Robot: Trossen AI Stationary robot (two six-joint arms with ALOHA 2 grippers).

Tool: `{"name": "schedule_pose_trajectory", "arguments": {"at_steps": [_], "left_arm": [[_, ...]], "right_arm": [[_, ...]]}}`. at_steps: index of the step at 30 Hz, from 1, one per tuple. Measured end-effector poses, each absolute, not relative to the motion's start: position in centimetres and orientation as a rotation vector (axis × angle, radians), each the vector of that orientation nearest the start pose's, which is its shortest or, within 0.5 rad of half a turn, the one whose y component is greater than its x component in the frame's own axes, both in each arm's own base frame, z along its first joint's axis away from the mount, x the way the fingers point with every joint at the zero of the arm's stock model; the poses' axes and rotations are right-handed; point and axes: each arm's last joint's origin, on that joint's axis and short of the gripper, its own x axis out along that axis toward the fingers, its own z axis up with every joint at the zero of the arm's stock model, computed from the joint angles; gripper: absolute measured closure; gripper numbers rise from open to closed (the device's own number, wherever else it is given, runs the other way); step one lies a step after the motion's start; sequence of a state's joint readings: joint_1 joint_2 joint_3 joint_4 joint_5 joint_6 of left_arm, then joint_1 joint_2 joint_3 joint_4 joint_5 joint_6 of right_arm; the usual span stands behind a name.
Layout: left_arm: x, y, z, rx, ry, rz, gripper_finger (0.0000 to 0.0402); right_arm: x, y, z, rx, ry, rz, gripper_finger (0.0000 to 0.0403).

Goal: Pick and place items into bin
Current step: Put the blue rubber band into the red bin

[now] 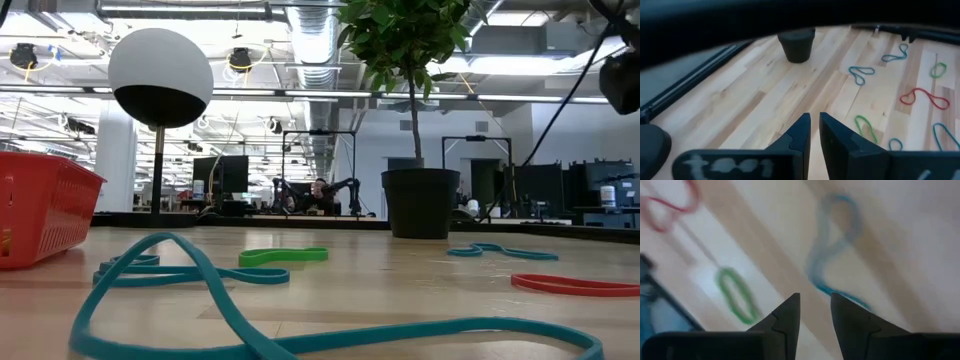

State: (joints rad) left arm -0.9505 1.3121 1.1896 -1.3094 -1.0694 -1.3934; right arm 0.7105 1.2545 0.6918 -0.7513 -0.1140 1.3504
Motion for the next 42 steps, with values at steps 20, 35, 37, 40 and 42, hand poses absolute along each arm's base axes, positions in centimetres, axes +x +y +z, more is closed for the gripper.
{"name": "schedule_pose_trajectory", "arguments": {"at_steps": [20,35,37,40,42], "left_arm": [[14.5,-15.9,30.7,-0.046,0.527,0.505,0.0372],[14.5,-15.9,30.7,-0.005,0.536,0.494,0.0372],[14.5,-15.9,30.7,0.007,0.539,0.491,0.0372],[14.5,-15.9,30.7,0.009,0.539,0.491,0.0372],[14.5,-15.9,30.7,0.019,0.538,0.489,0.0372]], "right_arm": [[17.2,15.8,13.0,0.539,1.545,-0.344,0.0301],[18.2,16.0,13.4,0.614,1.538,-0.431,0.0382],[18.4,16.1,13.5,0.619,1.526,-0.423,0.0395],[19.3,16.7,13.9,0.645,1.436,-0.378,0.0398],[20.0,16.9,14.3,0.611,1.339,-0.327,0.0401]]}}
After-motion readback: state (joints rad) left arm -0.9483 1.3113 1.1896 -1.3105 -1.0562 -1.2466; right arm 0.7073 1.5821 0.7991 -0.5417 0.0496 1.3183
